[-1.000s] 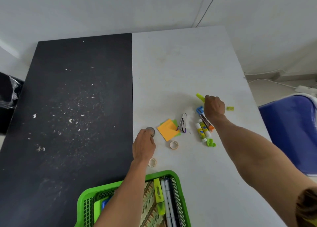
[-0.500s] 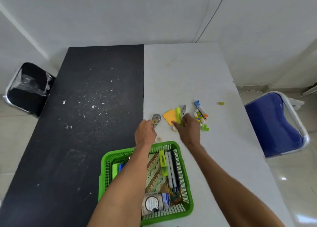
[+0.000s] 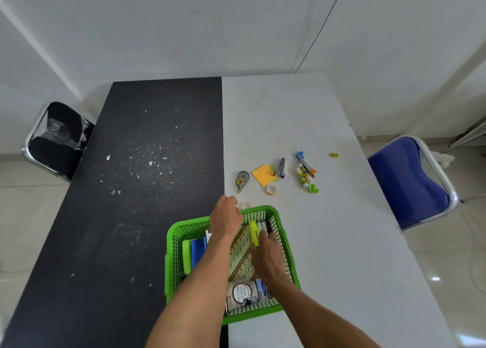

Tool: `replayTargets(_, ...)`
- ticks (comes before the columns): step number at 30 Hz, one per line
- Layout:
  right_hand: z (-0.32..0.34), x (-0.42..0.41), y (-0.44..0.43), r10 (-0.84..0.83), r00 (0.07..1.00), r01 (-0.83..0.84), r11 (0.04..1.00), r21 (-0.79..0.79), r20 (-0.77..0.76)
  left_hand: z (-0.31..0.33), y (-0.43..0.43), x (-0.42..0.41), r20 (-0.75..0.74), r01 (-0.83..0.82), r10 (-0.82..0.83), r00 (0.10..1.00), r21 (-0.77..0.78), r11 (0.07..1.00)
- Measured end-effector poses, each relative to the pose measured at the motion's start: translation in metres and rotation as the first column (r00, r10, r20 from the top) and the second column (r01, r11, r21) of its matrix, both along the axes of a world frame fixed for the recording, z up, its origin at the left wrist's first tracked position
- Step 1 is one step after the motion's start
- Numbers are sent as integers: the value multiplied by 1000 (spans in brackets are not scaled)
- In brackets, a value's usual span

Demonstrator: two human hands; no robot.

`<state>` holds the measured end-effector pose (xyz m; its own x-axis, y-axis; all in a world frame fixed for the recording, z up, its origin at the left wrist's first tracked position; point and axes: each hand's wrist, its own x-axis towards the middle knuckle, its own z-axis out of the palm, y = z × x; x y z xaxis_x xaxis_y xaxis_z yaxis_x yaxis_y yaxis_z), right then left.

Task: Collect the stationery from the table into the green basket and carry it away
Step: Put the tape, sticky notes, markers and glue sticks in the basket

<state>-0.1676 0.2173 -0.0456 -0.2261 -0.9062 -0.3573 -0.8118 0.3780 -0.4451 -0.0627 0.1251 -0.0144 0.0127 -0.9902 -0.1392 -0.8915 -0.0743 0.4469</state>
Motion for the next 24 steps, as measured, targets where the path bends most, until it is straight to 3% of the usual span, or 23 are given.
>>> replayTargets(5,-3,3,-8,51,987,-50,999,7,-151,-7,9,8,18,5,-5,1000,7,1000)
replayTargets(24,-17,7,-12,33,982,-37,999,-23,-187,-12,10,25,21,21,-20,1000,-17,1000)
